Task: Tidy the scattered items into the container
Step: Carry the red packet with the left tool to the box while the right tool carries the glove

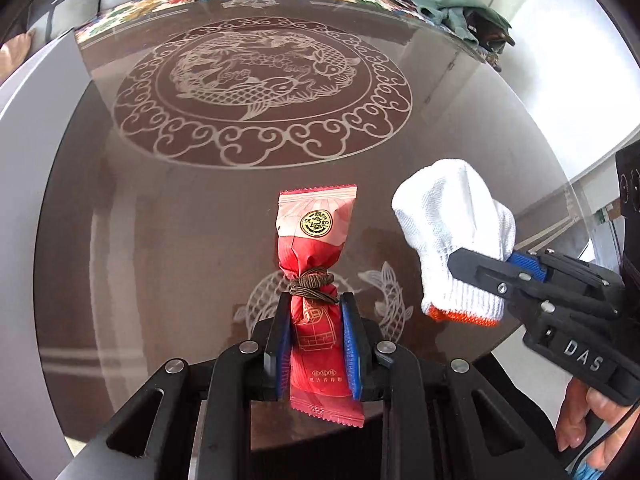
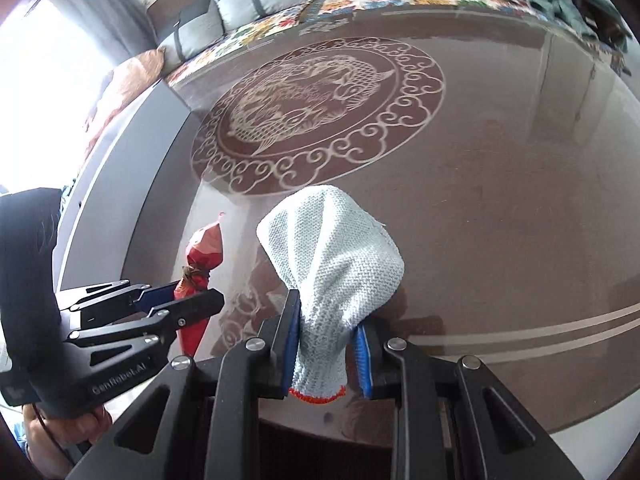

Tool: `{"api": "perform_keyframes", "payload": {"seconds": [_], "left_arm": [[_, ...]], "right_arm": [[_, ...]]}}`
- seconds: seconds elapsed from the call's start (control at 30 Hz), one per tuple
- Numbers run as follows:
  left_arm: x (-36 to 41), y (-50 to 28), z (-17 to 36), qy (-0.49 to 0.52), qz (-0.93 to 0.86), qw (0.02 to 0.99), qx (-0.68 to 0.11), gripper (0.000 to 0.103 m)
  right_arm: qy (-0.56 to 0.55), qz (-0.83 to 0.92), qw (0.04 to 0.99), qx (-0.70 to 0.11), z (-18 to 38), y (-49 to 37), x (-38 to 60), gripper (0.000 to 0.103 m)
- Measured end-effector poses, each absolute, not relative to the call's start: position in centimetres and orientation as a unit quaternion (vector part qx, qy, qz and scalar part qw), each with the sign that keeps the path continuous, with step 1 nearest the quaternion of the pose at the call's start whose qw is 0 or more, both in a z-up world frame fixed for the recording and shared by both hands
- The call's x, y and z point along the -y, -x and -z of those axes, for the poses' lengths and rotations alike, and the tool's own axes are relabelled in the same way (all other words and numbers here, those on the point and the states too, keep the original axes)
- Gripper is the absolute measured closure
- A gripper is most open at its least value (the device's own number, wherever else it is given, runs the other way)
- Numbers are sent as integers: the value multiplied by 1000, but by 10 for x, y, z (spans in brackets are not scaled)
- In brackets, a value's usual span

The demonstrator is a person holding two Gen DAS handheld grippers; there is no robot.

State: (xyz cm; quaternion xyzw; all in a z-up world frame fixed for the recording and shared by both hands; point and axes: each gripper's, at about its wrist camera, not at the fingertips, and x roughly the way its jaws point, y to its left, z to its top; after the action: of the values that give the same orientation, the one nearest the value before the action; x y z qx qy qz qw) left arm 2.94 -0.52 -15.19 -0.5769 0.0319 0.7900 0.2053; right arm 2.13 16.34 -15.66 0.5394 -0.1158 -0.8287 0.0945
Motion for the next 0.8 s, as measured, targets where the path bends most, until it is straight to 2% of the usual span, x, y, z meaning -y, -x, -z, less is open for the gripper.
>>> {"api": "perform_keyframes", "payload": {"seconds": [0.8], "left_arm": [[3,-13,166,559,-809,177,-47,81]], "right_arm": [[-542,834,78,72,154,-41,-151,79]]}}
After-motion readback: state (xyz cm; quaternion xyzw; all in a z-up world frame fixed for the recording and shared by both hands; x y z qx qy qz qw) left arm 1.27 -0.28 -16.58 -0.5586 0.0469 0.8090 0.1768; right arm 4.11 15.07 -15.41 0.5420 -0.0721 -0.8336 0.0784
